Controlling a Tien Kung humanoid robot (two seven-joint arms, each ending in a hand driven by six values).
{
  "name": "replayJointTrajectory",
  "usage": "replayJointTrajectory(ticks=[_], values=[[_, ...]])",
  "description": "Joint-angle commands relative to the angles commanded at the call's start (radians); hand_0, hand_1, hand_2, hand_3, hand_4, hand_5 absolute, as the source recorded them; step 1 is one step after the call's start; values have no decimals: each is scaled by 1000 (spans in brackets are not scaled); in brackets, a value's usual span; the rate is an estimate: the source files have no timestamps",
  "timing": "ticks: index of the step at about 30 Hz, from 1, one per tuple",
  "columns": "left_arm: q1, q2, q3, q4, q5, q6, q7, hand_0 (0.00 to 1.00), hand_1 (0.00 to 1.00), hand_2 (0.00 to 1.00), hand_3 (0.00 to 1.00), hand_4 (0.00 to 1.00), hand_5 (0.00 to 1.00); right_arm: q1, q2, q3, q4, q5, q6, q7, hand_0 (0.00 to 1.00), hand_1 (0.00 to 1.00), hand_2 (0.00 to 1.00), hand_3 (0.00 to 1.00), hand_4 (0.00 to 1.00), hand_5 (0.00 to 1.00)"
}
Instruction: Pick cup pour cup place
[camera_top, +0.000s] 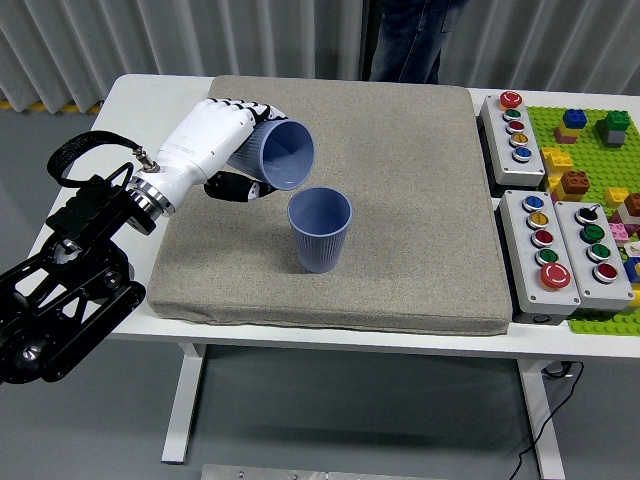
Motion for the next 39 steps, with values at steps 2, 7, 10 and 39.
replayJointTrajectory(ticks=[2,7,10,39], values=[[-4,1,2,-2,17,1,3,582,536,540,540,757,41,1,0,0,0,0,0,0,640,601,509,582,2,2],[-14,4,15,-3,72,-2,10,582,535,540,540,757,42,3,-1,-2,-1,4,-1,1,640,602,509,582,2,2],[-18,4,19,-1,85,-5,14,582,534,540,540,757,44,4,0,-3,-1,9,-2,1,639,601,509,583,2,2],[-64,49,80,-33,101,-13,32,583,534,540,539,754,46,5,2,-10,0,20,-6,1,640,601,509,583,2,2]])
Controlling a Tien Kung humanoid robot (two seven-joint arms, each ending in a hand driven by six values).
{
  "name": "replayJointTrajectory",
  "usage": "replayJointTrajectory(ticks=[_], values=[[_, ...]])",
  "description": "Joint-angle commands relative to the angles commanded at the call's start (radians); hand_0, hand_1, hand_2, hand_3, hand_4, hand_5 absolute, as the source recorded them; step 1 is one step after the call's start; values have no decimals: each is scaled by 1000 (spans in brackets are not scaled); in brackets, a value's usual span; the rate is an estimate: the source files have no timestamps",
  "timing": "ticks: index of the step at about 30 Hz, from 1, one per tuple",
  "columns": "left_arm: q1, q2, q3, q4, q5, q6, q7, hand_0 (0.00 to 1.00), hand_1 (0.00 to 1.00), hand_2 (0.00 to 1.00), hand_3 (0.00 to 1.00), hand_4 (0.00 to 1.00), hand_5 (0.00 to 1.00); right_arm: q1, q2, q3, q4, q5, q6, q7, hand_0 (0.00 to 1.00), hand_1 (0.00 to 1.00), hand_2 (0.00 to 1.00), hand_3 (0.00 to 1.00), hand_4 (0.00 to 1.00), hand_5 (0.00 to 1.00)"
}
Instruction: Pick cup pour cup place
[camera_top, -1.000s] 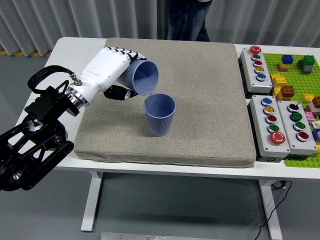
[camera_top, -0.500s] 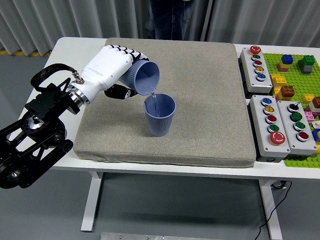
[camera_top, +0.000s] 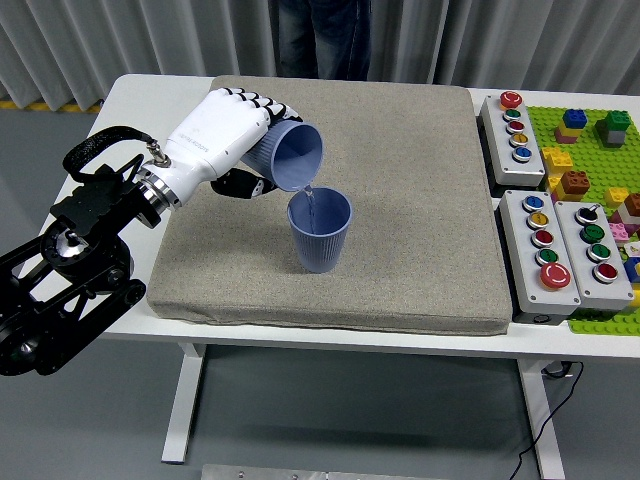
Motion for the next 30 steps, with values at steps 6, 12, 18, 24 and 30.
replayJointTrajectory(ticks=[6,12,18,24,30], values=[[-12,15,24,-5,0,8,8,585,534,539,538,753,45,-2,0,-3,0,5,-1,1,640,601,509,583,2,2],[-28,29,42,-3,0,14,15,585,534,538,536,752,44,-4,0,-6,0,9,-2,1,640,601,510,583,2,2],[-46,49,70,-6,0,14,24,583,533,538,534,752,43,-5,0,-8,0,12,-2,1,640,601,509,583,2,2],[-70,70,96,-10,0,8,25,584,532,538,533,752,39,-7,0,-12,0,18,-4,1,640,601,510,583,2,2],[-72,73,101,-12,0,11,31,584,533,538,534,750,38,-10,1,-13,0,17,-4,0,639,601,510,583,2,2]])
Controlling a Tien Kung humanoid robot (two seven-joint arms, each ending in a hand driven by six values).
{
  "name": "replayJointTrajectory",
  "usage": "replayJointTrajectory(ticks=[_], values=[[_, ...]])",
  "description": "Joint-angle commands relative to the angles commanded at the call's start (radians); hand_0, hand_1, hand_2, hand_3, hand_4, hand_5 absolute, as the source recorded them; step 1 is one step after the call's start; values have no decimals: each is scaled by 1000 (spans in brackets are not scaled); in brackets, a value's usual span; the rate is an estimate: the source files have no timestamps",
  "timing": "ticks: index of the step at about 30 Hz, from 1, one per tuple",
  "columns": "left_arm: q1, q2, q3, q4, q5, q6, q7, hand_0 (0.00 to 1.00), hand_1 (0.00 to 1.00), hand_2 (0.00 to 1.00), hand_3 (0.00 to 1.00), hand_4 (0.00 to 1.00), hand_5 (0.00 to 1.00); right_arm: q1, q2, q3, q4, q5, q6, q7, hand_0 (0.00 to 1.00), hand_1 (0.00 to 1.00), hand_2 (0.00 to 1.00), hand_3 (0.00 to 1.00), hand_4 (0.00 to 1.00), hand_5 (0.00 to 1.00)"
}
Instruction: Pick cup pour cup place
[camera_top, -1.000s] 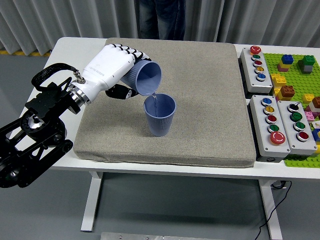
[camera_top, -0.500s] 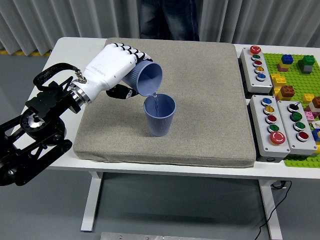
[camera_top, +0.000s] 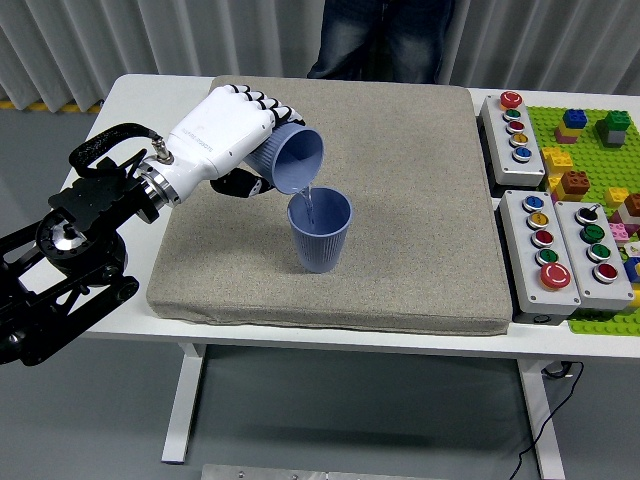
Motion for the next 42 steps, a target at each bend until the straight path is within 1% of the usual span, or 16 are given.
replayJointTrajectory(ticks=[5,23,35,39,42], values=[[-4,-1,3,2,0,1,1,583,531,538,536,751,38,-5,3,1,1,-1,-1,-1,640,601,509,584,2,2],[-25,14,33,-1,0,0,14,583,531,538,535,751,32,-5,2,-4,0,12,-2,2,639,602,509,583,2,2],[-31,16,47,-2,0,-11,38,584,531,538,535,750,24,-1,1,-3,-1,13,-2,4,639,601,510,584,2,2],[-40,18,57,1,0,-6,48,585,534,543,535,750,20,0,1,-3,-1,16,-3,4,639,601,510,584,2,2],[-53,27,78,0,0,3,51,585,534,543,535,750,20,3,1,-6,-1,18,-3,4,639,601,510,584,2,2]])
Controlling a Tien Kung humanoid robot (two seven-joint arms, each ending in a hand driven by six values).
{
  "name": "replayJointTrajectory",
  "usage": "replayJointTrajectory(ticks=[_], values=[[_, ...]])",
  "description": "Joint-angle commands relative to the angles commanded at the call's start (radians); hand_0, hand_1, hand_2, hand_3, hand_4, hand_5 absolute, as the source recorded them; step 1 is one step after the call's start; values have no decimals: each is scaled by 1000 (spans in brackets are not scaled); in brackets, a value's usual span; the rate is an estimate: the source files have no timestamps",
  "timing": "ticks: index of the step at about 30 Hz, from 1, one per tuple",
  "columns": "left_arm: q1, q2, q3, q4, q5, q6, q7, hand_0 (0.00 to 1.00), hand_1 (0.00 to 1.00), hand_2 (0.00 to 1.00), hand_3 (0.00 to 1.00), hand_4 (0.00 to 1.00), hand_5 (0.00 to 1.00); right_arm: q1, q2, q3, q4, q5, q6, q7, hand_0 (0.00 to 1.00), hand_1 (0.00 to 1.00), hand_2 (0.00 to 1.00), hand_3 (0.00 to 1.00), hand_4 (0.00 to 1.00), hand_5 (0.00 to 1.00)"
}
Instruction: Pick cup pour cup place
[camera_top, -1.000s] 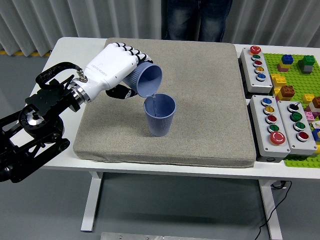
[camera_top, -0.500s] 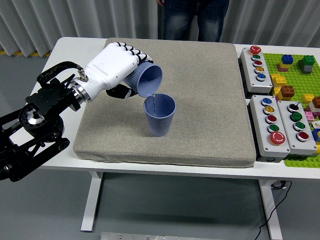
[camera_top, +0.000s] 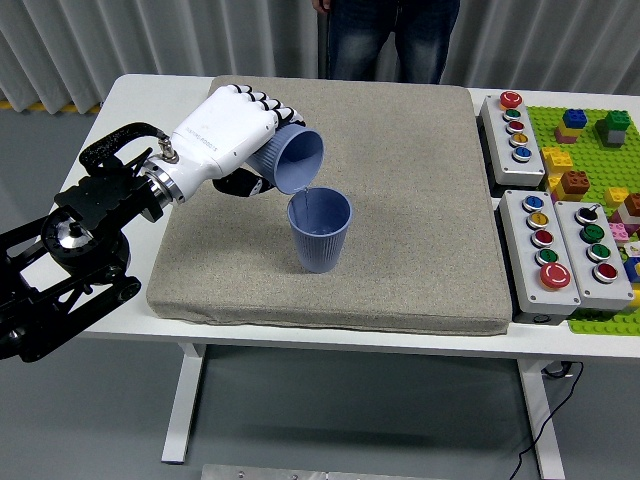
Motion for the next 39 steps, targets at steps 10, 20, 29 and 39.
replayJointTrajectory(ticks=[10,20,29,39], values=[[-8,11,12,-20,0,-4,2,584,534,543,533,752,19,1,0,-2,0,3,-1,0,639,601,509,584,2,2],[-13,12,13,-37,0,-12,4,588,537,544,532,755,17,-1,2,-4,0,6,-3,-1,639,601,509,584,2,2],[-43,21,49,-45,0,-17,19,589,538,544,531,754,17,-4,5,-10,1,14,-6,-2,639,601,509,584,2,2],[-78,42,104,-54,0,-42,34,592,541,544,532,755,15,-16,8,-15,2,21,-9,-4,639,601,509,584,2,2]])
